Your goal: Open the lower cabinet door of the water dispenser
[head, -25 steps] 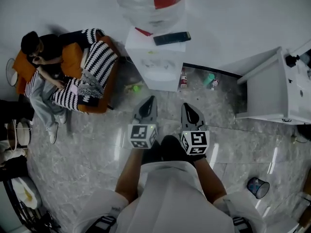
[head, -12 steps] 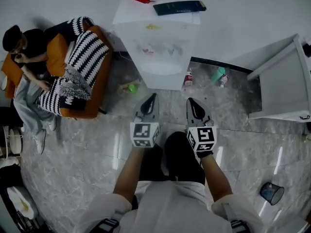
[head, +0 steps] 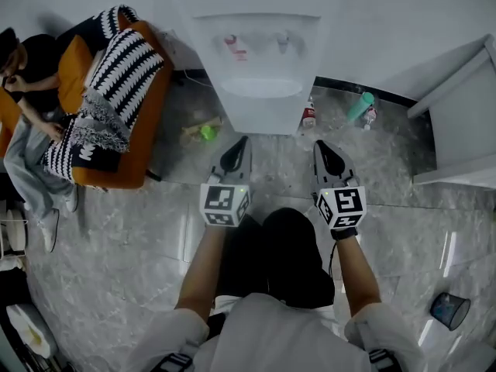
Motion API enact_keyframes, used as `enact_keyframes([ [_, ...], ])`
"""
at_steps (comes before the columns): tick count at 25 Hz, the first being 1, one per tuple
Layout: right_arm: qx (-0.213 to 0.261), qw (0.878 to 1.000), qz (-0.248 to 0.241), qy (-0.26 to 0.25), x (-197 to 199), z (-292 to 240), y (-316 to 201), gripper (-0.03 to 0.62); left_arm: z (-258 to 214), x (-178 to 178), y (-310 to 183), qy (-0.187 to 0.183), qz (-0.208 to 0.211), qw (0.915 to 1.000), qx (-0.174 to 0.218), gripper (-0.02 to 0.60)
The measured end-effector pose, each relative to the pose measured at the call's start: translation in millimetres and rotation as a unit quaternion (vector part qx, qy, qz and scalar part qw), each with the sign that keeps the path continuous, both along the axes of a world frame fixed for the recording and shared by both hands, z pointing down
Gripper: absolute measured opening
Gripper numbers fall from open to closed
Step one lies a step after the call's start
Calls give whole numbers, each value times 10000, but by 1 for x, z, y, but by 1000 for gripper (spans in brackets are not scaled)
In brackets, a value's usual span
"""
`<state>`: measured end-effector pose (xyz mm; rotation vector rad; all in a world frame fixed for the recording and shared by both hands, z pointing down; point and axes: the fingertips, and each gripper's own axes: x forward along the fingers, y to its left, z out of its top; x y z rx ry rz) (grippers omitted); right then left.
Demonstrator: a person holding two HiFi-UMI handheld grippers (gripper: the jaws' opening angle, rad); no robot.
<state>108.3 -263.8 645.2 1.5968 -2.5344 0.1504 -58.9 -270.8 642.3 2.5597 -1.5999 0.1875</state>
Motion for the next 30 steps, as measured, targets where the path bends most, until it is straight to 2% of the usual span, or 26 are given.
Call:
enact_keyframes([
  [5,-49,9995,-281,158,-3,38,0,12,22,7,4,-69,605,9981,138,11],
  [10,-153,9989,-430,135,-1,60,-12,12,38,7,0,-37,820,9966,66,11],
  [15,-710,9952,-659,114,8,92,-25,12,47,18,-6,96,1144,9934,-1,9],
  [18,-790,9941,-696,271,15,104,-36,12,52,29,-6,161,1377,9903,-54,11],
  [27,-702,9872,-1026,1000,20,121,-78,14,74,46,-7,86,1587,9871,-172,9],
  [30,-765,9828,-1202,1177,17,131,-88,66,83,49,-5,8,1680,9855,-253,11],
])
